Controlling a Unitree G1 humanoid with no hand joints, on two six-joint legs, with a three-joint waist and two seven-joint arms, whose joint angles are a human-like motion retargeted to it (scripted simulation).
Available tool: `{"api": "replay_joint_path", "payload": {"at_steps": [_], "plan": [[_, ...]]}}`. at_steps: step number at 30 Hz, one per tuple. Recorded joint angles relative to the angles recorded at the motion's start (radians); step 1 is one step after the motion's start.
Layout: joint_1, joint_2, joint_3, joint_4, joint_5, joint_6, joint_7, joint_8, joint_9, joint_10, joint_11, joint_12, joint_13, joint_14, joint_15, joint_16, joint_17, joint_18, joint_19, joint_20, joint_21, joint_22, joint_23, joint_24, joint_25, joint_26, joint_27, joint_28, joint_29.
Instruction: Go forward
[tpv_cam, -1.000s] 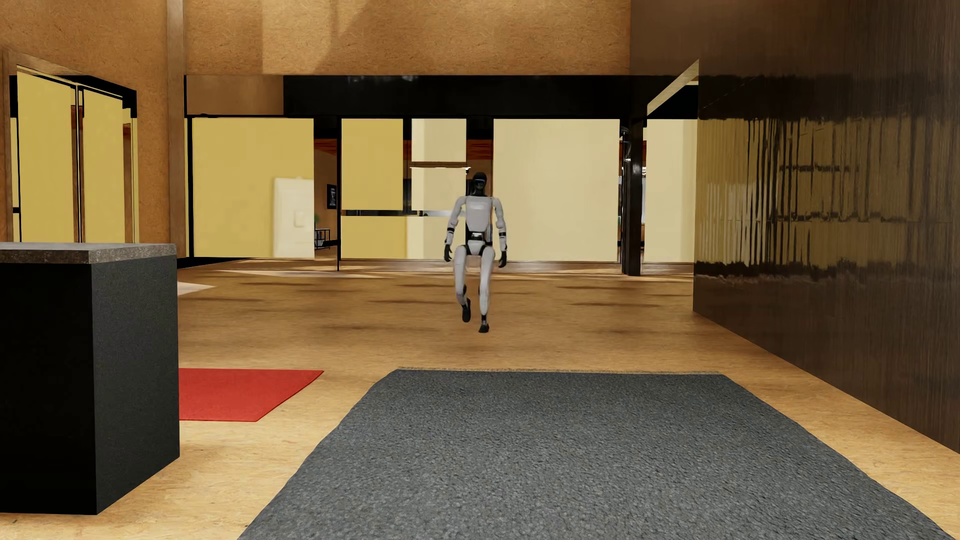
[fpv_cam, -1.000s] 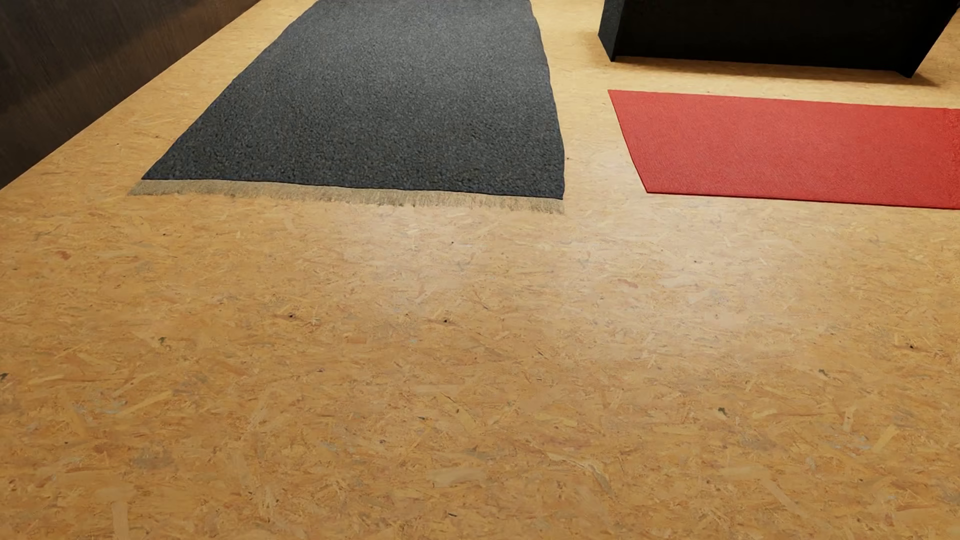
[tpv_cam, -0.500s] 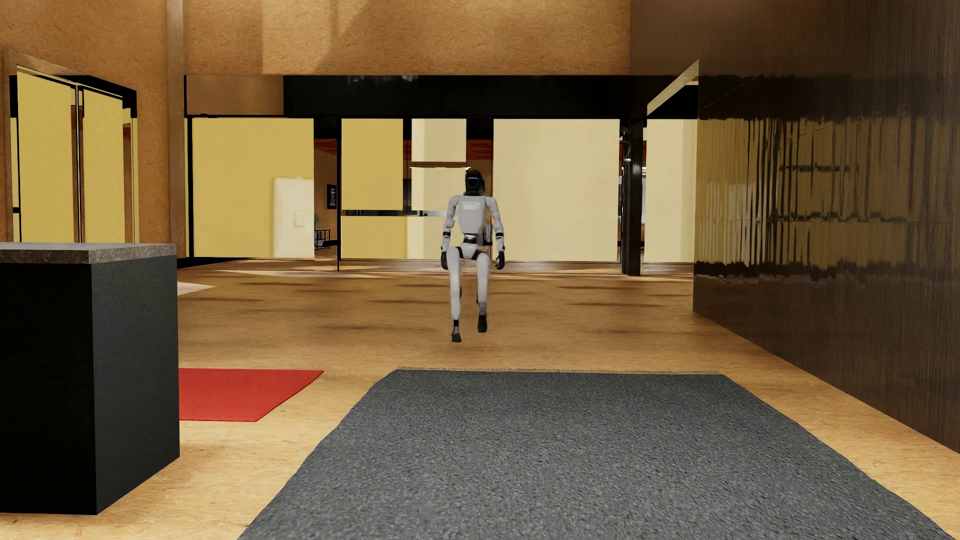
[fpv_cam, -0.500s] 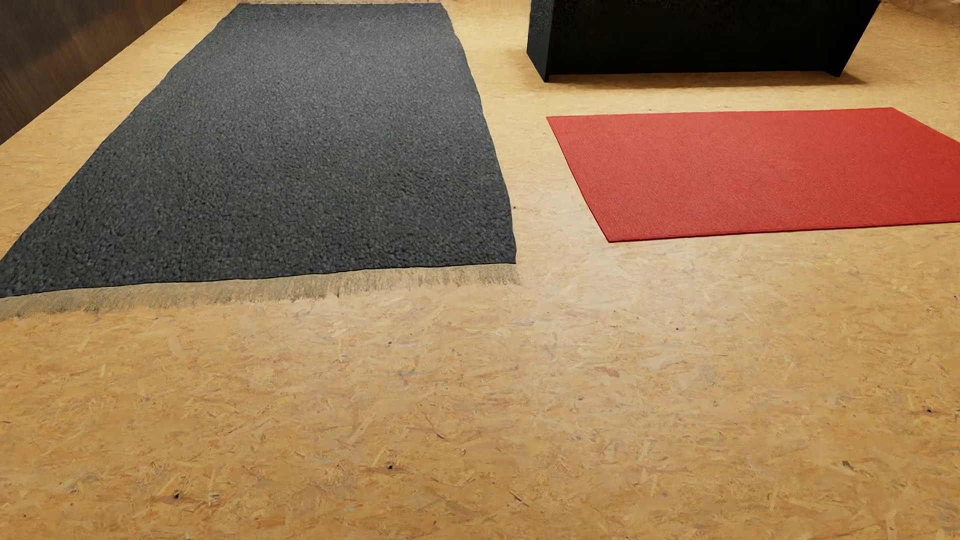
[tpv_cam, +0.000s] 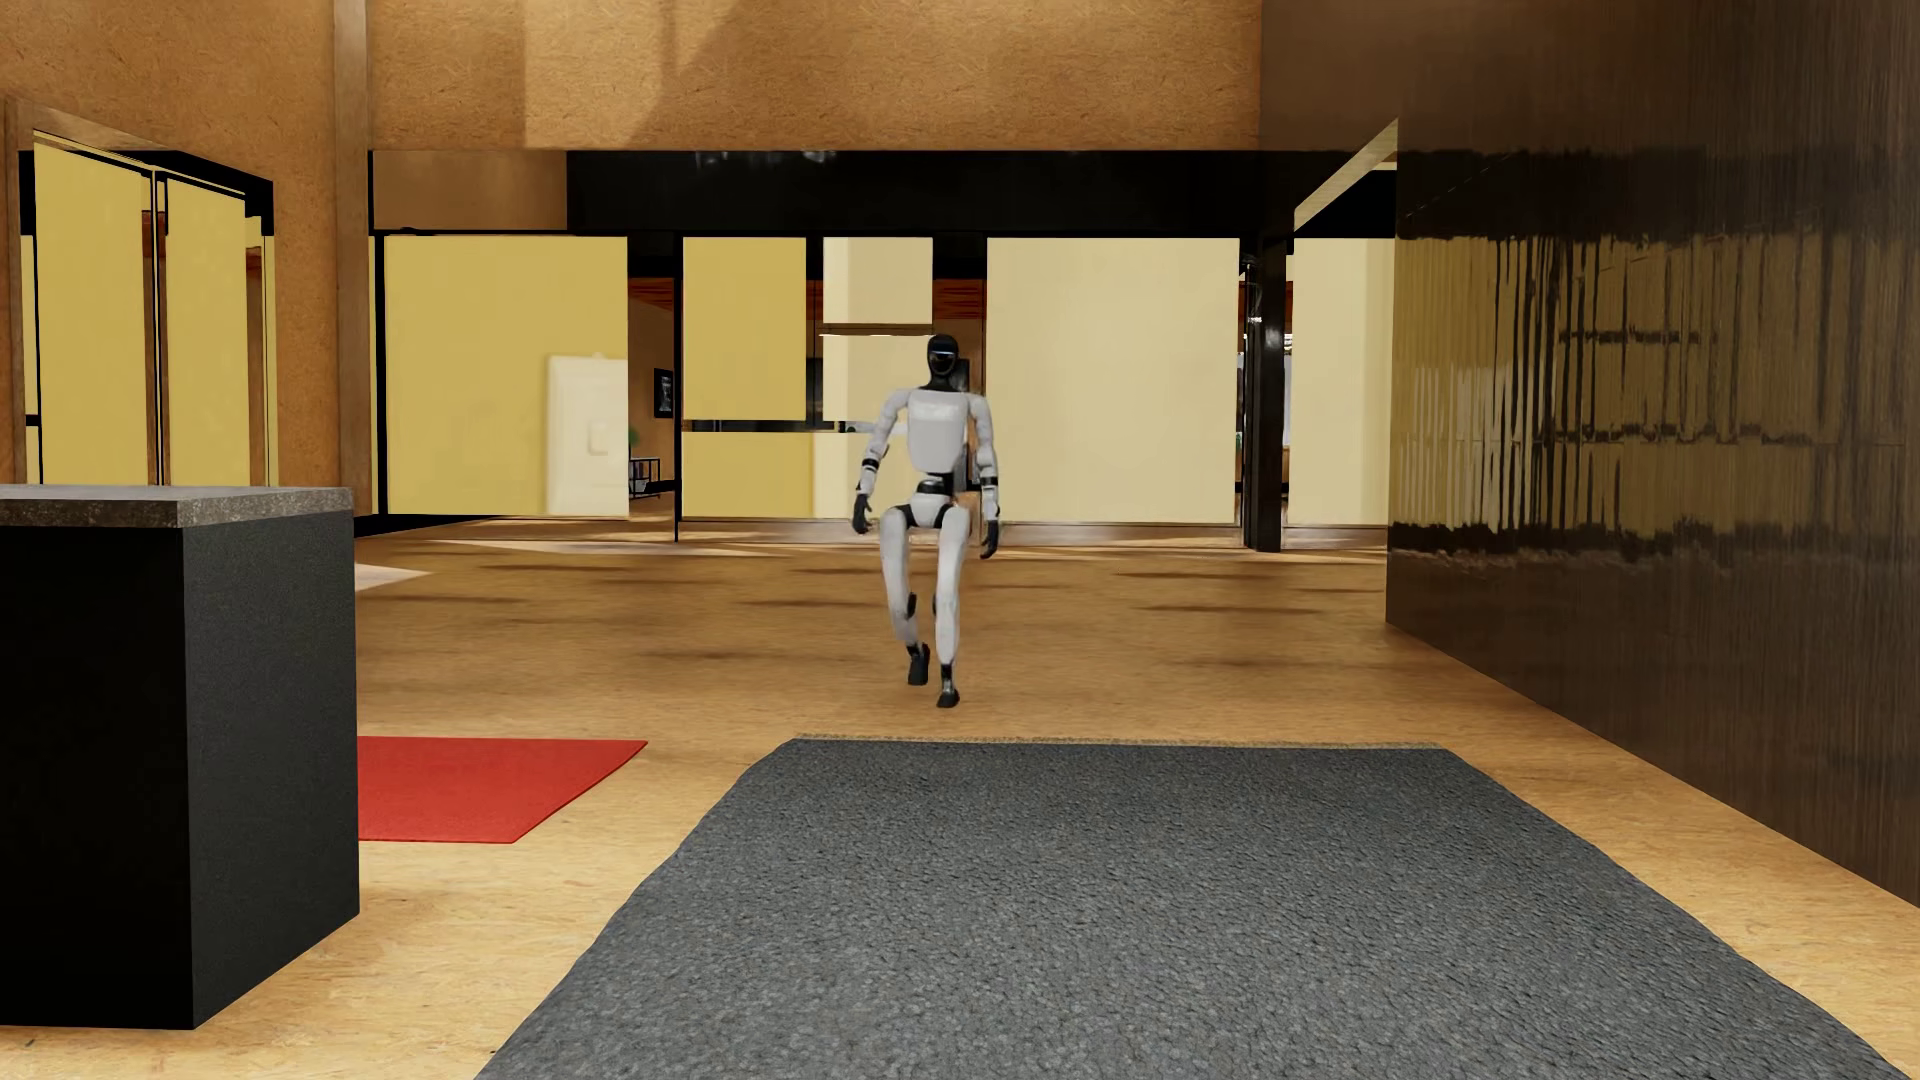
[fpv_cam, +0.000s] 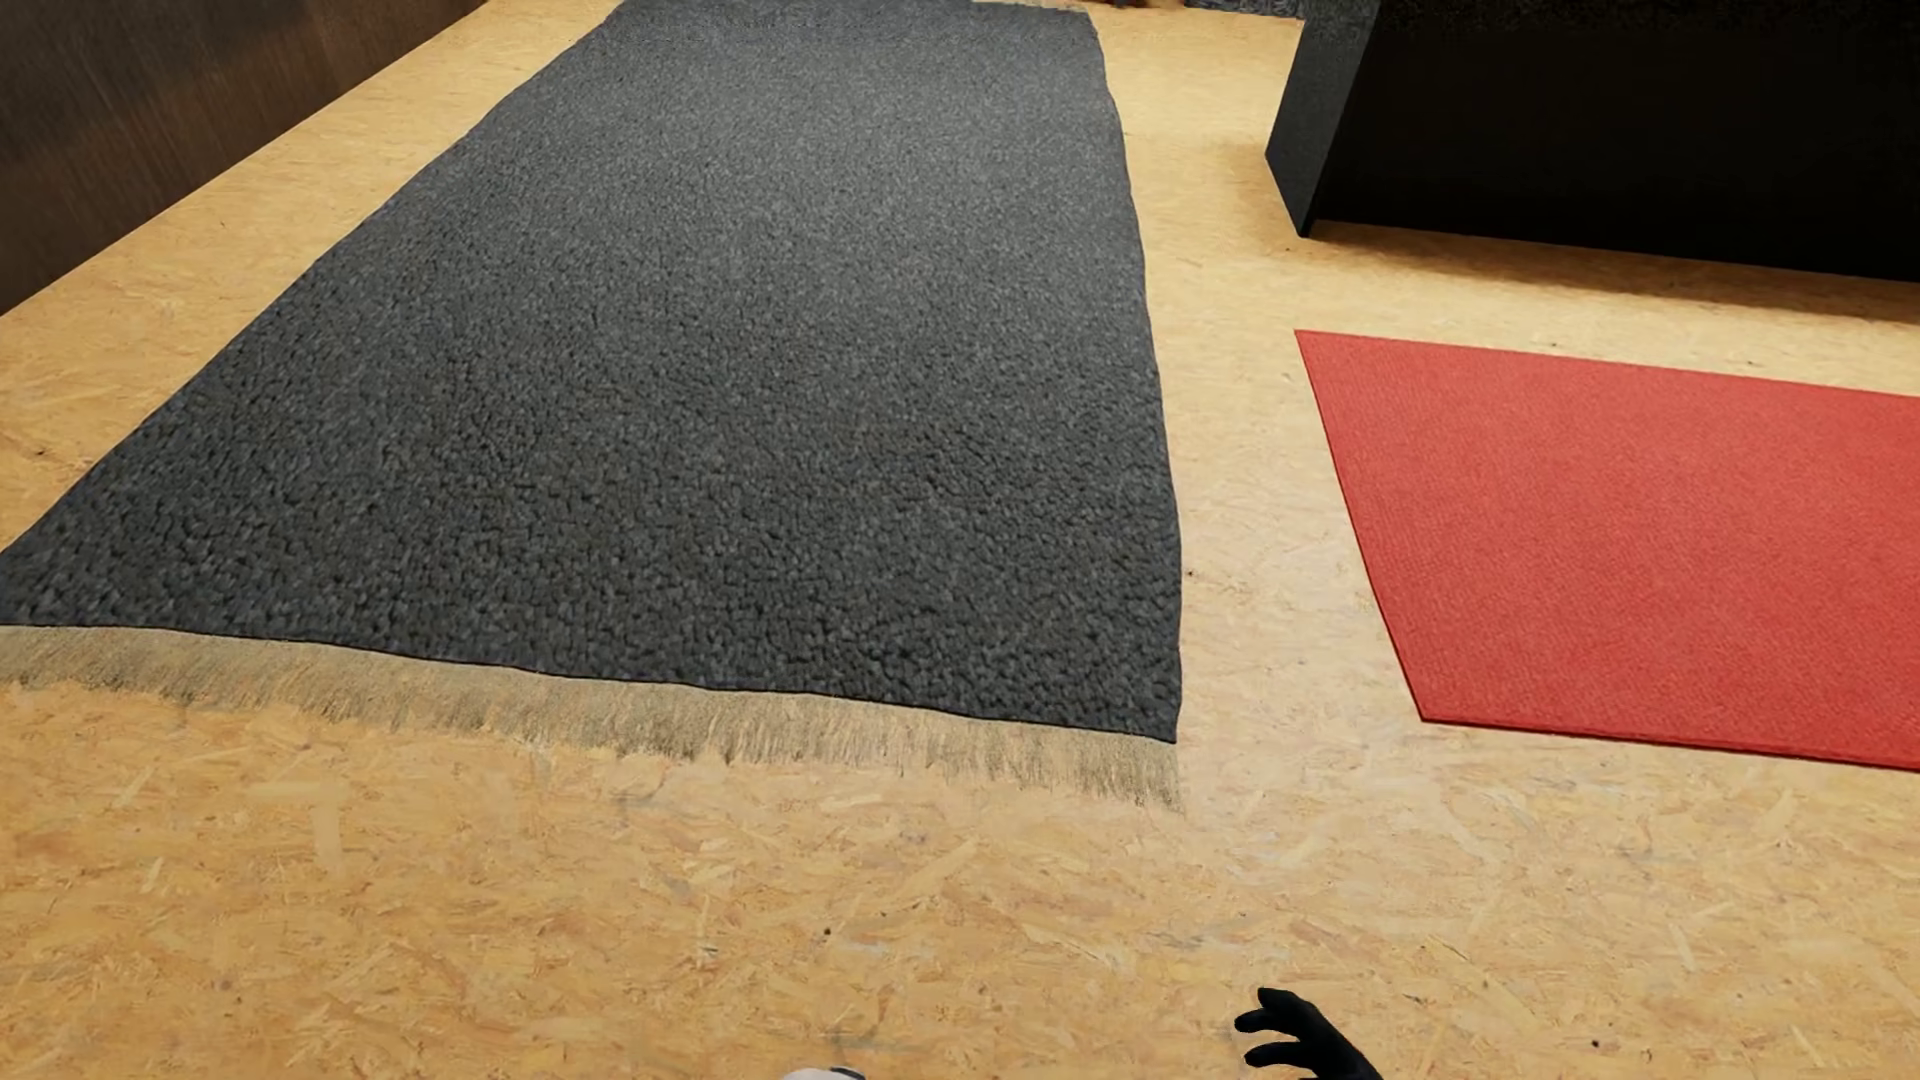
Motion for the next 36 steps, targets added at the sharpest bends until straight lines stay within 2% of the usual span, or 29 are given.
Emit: {"api": "replay_joint_path", "payload": {"at_steps": [1,2,3,5,7,10,11,12,13,14,15,16,17,18,19,20,21,22,23,25,27,29,30,32,33,34,35,36], "plan": [[0.039,-0.054,-0.019,-0.042,-0.018,-0.010,0.000,0.000,-0.002,0.037,0.136,0.010,0.032,-0.065,0.155,-0.005,0.013,0.000,0.000,0.017,0.006,0.008,0.004,0.000,0.000,0.000,0.000,0.000,0.000],[0.085,-0.159,-0.037,-0.066,-0.015,-0.009,0.000,0.000,0.000,0.042,0.331,0.004,0.040,-0.122,0.211,-0.005,0.021,0.000,0.000,0.010,0.022,-0.001,0.009,0.000,0.000,0.000,0.000,0.000,0.000],[0.156,-0.253,-0.071,-0.087,-0.011,-0.006,0.000,0.000,0.009,0.029,0.506,-0.011,0.051,-0.157,0.181,-0.001,0.023,0.000,0.000,-0.009,0.065,-0.009,0.031,0.000,0.000,0.000,0.000,0.000,0.000],[0.307,-0.437,-0.161,-0.101,0.001,0.019,0.000,0.000,0.017,-0.033,0.663,-0.054,0.095,-0.196,0.156,0.006,0.029,0.000,0.000,-0.007,0.080,-0.048,0.058,0.000,0.000,0.000,0.000,0.000,0.000],[0.465,-0.569,-0.274,-0.086,0.014,0.054,0.000,0.000,0.034,-0.106,0.561,-0.104,0.134,-0.221,0.184,0.022,0.021,0.000,0.000,-0.003,0.099,-0.110,0.106,0.000,0.000,0.000,0.000,0.000,0.000],[0.637,-0.674,-0.392,-0.067,0.007,0.064,0.000,0.000,0.056,-0.158,0.111,-0.188,0.201,-0.302,0.353,0.076,0.015,0.000,0.000,0.030,0.108,-0.235,0.159,0.000,0.000,0.000,0.000,0.000,0.000],[0.656,-0.687,-0.423,-0.065,0.008,0.062,0.000,0.000,0.051,-0.152,-0.054,-0.222,0.209,-0.341,0.302,0.092,0.018,0.000,0.000,0.049,0.133,-0.257,0.188,0.000,0.000,0.000,0.000,0.000,0.000],[0.699,-0.678,-0.439,-0.067,0.012,0.058,0.000,0.000,0.046,-0.156,-0.165,-0.243,0.230,-0.378,0.020,0.100,0.023,0.000,0.000,0.083,0.145,-0.276,0.212,0.000,0.000,0.000,0.000,0.000,0.000],[0.716,-0.674,-0.471,-0.053,0.009,0.065,0.000,0.000,0.036,-0.145,-0.327,-0.272,0.234,-0.385,-0.148,0.103,0.024,0.000,0.000,0.093,0.194,-0.271,0.250,0.000,0.000,0.000,0.000,0.000,0.000],[0.750,-0.682,-0.482,-0.038,0.016,0.067,0.000,0.000,0.039,-0.124,-0.186,-0.284,0.255,-0.359,-0.198,0.103,0.028,0.000,0.000,0.113,0.199,-0.274,0.272,0.000,0.000,0.000,0.000,0.000,0.000],[0.764,-0.716,-0.484,-0.021,0.040,0.076,0.000,0.000,0.037,-0.085,-0.189,-0.288,0.270,-0.305,-0.115,0.100,0.037,0.000,0.000,0.127,0.205,-0.268,0.284,0.000,0.000,0.000,0.000,0.000,0.000],[0.776,-0.716,-0.501,0.000,0.057,0.079,0.000,0.000,0.027,-0.042,-0.163,-0.271,0.284,-0.206,0.047,0.095,0.045,0.000,0.000,0.146,0.220,-0.265,0.300,0.000,0.000,0.000,0.000,0.000,0.000],[0.771,-0.729,-0.494,0.023,0.084,0.091,0.000,0.000,0.014,0.030,-0.110,-0.249,0.296,-0.035,0.156,0.079,0.053,0.000,0.000,0.160,0.214,-0.243,0.313,0.000,0.000,0.000,0.000,0.000,0.000],[0.720,-0.713,-0.485,0.050,0.110,0.099,0.000,0.000,0.003,0.153,-0.058,-0.214,0.313,0.172,0.178,0.066,0.057,0.000,0.000,0.166,0.176,-0.221,0.303,0.000,0.000,0.000,0.000,0.000,0.000],[0.627,-0.677,-0.488,0.067,0.132,0.101,0.000,0.000,0.009,0.298,-0.031,-0.195,0.308,0.298,0.168,0.056,0.059,0.000,0.000,0.156,0.148,-0.201,0.283,0.000,0.000,0.000,0.000,0.000,0.000],[0.514,-0.637,-0.471,0.075,0.166,0.099,0.000,0.000,0.013,0.473,-0.010,-0.186,0.300,0.240,0.147,0.053,0.057,0.000,0.000,0.125,0.139,-0.178,0.254,0.000,0.000,0.000,0.000,0.000,0.000],[0.432,-0.567,-0.434,0.063,0.174,0.086,0.000,0.000,0.024,0.598,-0.009,-0.188,0.279,0.018,0.106,0.047,0.061,0.000,0.000,0.095,0.145,-0.151,0.257,0.000,0.000,0.000,0.000,0.000,0.000],[0.349,-0.484,-0.391,0.057,0.173,0.078,0.000,0.000,0.036,0.671,-0.032,-0.189,0.239,-0.158,0.044,0.035,0.052,0.000,0.000,0.074,0.146,-0.118,0.249,0.000,0.000,0.000,0.000,0.000,0.000],[0.267,-0.403,-0.335,0.051,0.163,0.066,0.000,0.000,0.040,0.686,-0.069,-0.183,0.212,-0.226,-0.025,0.025,0.044,0.000,0.000,0.066,0.136,-0.100,0.221,0.000,0.000,0.000,0.000,0.000,0.000],[0.148,-0.252,-0.198,0.052,0.117,0.040,0.000,0.000,0.049,0.545,-0.142,-0.145,0.145,-0.212,-0.155,0.019,0.011,0.000,0.000,0.044,0.122,-0.118,0.172,0.000,0.000,0.000,0.000,0.000,0.000],[0.076,-0.131,-0.111,0.064,0.086,0.030,0.000,0.000,0.052,0.248,-0.191,-0.104,0.069,-0.148,-0.265,0.019,-0.026,0.000,0.000,0.015,0.111,-0.143,0.123,0.000,0.000,0.000,0.000,0.000,0.000],[0.047,-0.056,-0.065,0.059,0.069,0.028,0.000,0.000,0.027,-0.130,-0.204,-0.060,0.006,-0.071,-0.374,0.017,-0.054,0.000,0.000,0.021,0.067,-0.155,0.053,0.000,0.000,0.000,0.000,0.000,0.000],[0.053,-0.035,-0.040,0.067,0.054,0.030,0.000,0.000,0.015,-0.240,-0.195,-0.054,-0.018,-0.053,-0.394,0.013,-0.063,0.000,0.000,0.005,0.041,-0.129,0.021,0.000,0.000,0.000,0.000,0.000,0.000],[0.009,0.016,-0.004,0.055,0.018,0.022,0.000,0.000,0.017,-0.130,-0.194,-0.035,-0.053,-0.036,-0.320,0.005,-0.068,0.000,0.000,-0.024,-0.008,-0.063,-0.022,0.000,0.000,0.000,0.000,0.000,0.000],[-0.016,0.020,-0.005,0.034,0.012,0.012,0.000,0.000,0.008,-0.080,-0.155,-0.027,-0.052,0.027,-0.201,0.001,-0.058,0.000,0.000,-0.050,-0.022,-0.026,-0.025,0.000,0.000,0.000,0.000,0.000,0.000],[-0.009,0.013,-0.017,0.006,-0.001,-0.009,0.000,0.000,0.007,-0.012,-0.068,-0.016,-0.026,0.020,-0.029,0.002,-0.039,0.000,0.000,-0.074,-0.040,0.008,-0.026,0.000,0.000,0.000,0.000,0.000,0.000],[0.039,-0.033,-0.026,-0.022,-0.014,-0.015,0.000,0.000,0.007,0.025,0.068,-0.012,-0.001,-0.040,0.154,-0.002,-0.027,0.000,0.000,-0.084,-0.037,0.031,-0.008,0.000,0.000,0.000,0.000,0.000,0.000],[0.069,-0.141,-0.023,-0.037,-0.011,-0.012,0.000,0.000,-0.002,0.033,0.235,-0.016,0.015,-0.096,0.265,-0.003,-0.021,0.000,0.000,-0.080,-0.008,0.025,0.001,0.000,0.000,0.000,0.000,0.000,0.000]]}}
